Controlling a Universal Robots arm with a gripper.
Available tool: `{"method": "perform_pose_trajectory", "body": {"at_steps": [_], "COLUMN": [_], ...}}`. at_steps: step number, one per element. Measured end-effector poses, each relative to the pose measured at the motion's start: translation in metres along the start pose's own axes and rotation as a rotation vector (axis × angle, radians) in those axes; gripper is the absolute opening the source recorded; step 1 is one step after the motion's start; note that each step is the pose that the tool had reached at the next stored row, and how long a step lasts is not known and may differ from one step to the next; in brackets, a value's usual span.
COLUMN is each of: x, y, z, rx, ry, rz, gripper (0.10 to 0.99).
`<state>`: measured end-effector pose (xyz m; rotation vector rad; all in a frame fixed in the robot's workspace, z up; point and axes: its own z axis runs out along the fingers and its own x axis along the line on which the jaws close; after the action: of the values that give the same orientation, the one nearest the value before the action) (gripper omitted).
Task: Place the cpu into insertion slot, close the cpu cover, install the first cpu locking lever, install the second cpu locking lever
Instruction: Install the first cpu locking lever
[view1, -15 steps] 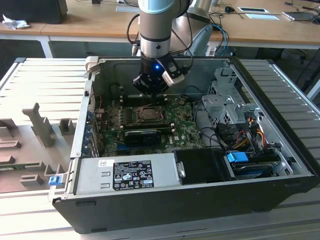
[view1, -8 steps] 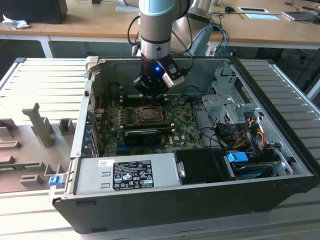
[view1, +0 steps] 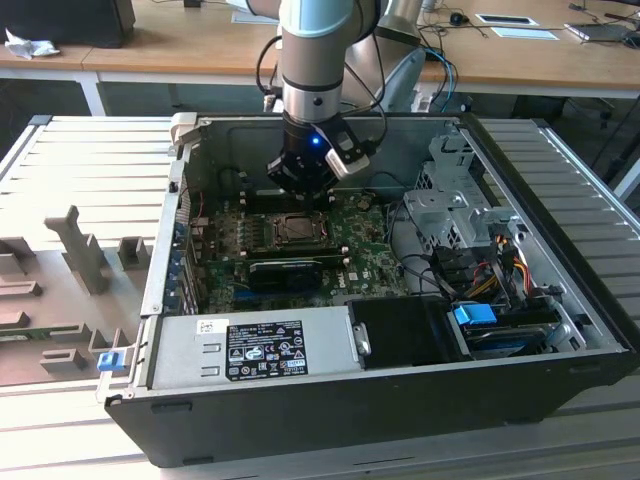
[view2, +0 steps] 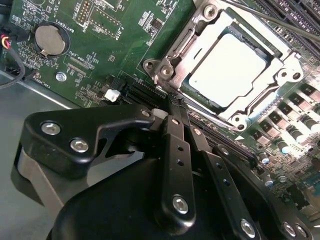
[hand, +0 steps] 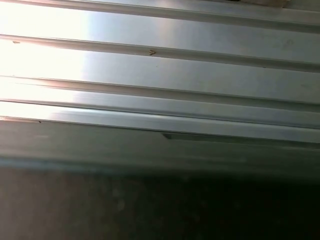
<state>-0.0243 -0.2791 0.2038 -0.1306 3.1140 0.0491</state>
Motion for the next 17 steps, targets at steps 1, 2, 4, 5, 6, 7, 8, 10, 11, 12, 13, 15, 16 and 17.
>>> {"method": "perform_pose_trajectory", "body": {"at_steps": [1,2,4,5,6,7,8,10,11,12,13,15,16,17], "x": [0.0000,-0.0001,-0.0001,-0.0001,-0.0001,-0.0001,-0.0002,-0.0004,-0.0005,-0.0006,-0.0006,-0.0006,-0.0006,-0.0006], "y": [0.0000,0.0000,0.0000,0.0000,-0.0001,-0.0002,-0.0002,-0.0002,-0.0002,-0.0002,-0.0003,-0.0002,-0.0001,-0.0001], "z": [0.0001,0.0003,0.0011,0.0014,0.0019,0.0022,0.0024,0.0028,0.0030,0.0030,0.0030,0.0030,0.0029,0.0026], "rx": [0.001,0.002,0.001,0.002,0.002,0.002,0.001,0.000,-0.001,-0.003,-0.007,-0.016,-0.017,-0.017], "ry": [0.0001,0.0002,0.0002,0.0006,0.0011,0.0014,0.0016,0.0017,0.0014,0.0012,0.0010,0.0002,0.0000,-0.0002], "rz": [0.000,0.000,0.000,0.000,0.000,0.000,0.000,0.000,0.000,0.000,0.000,0.000,0.000,0.000], "gripper": [0.106,0.106,0.106,0.106,0.106,0.106,0.106,0.106,0.106,0.106,0.106,0.106,0.106,0.106]}}
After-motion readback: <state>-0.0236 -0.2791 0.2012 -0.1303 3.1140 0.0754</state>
